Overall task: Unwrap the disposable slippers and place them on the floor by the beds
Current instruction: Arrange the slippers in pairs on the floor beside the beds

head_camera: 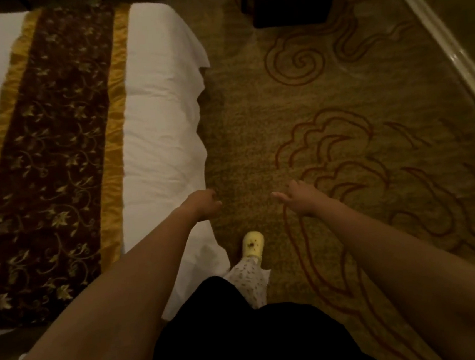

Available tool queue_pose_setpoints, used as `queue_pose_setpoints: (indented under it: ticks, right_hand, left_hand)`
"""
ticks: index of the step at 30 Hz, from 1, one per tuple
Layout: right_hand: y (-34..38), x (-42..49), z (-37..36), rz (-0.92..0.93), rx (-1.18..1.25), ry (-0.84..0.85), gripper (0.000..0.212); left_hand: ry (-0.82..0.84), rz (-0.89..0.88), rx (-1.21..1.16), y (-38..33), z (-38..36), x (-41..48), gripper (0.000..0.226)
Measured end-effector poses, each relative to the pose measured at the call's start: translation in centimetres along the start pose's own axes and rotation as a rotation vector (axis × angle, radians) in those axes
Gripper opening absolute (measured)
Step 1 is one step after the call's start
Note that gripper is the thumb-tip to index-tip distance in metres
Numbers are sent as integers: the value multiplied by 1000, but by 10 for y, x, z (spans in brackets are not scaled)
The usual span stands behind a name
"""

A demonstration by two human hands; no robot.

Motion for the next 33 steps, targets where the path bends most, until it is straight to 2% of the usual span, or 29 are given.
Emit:
queue_pose_setpoints:
  ticks: [8,15,26,33]
  right_hand:
    - [13,112,84,-10,9,-19,72]
    - [42,198,151,-51,53,-25,75]
    - [93,377,245,2,19,86,76]
    - [134,512,349,61,-49,165,75]
  left_hand:
    - [32,-46,-5,-23,82,123,52]
    - [31,-36,26,-26,167,201,58]
    - [88,11,36,-20,276,355,55]
    - [23,43,-6,-20,391,463,50]
Point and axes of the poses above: each hand's wrist, its own x-axis towards the middle knuckle, its own z-axis out of the back of the hand, y = z × x, the point moved 3 cm from there along x, towards the middle knuckle, and after that the axes turned 10 degrees about x, right-handed, at the moved point
